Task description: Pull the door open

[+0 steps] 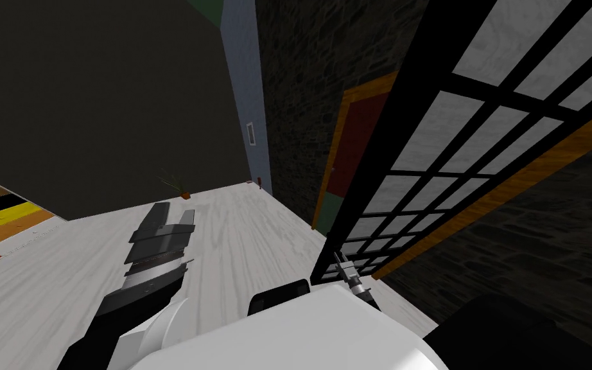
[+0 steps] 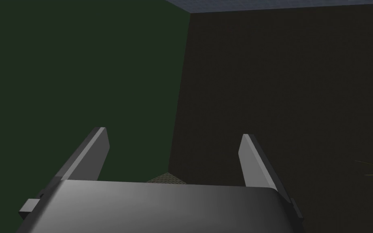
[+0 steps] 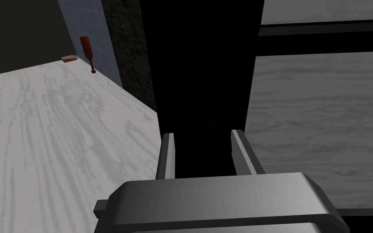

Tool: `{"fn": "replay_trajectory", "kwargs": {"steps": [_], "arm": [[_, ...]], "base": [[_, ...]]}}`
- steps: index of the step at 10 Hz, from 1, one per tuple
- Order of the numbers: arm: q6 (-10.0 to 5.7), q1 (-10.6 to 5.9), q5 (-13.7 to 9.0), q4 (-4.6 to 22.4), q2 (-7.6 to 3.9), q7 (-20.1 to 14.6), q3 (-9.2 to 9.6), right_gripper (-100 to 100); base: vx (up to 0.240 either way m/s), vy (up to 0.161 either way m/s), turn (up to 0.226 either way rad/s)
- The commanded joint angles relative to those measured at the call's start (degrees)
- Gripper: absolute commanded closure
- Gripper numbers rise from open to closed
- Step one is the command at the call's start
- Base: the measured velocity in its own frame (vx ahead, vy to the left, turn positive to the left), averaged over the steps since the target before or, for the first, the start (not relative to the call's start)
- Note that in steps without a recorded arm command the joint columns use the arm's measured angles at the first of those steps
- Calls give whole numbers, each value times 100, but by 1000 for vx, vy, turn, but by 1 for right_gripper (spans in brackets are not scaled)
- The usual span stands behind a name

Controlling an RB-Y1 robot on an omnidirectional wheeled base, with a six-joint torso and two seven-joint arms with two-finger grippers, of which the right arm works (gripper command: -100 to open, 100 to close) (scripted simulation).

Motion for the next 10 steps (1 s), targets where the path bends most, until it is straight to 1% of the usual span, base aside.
{"fn": "replay_trajectory", "kwargs": {"steps": [1,2,8,10], "arm": [[0,0,0,0,0,0,0,100],[-73,-1,34,74,-22,-69,57,100],[-360,-31,148,334,-120,-307,227,100],[-442,-40,181,409,-148,-375,276,100]], "base": [[-96,-4,25],[-127,-18,138],[-210,-40,127],[-175,-47,113]]}}
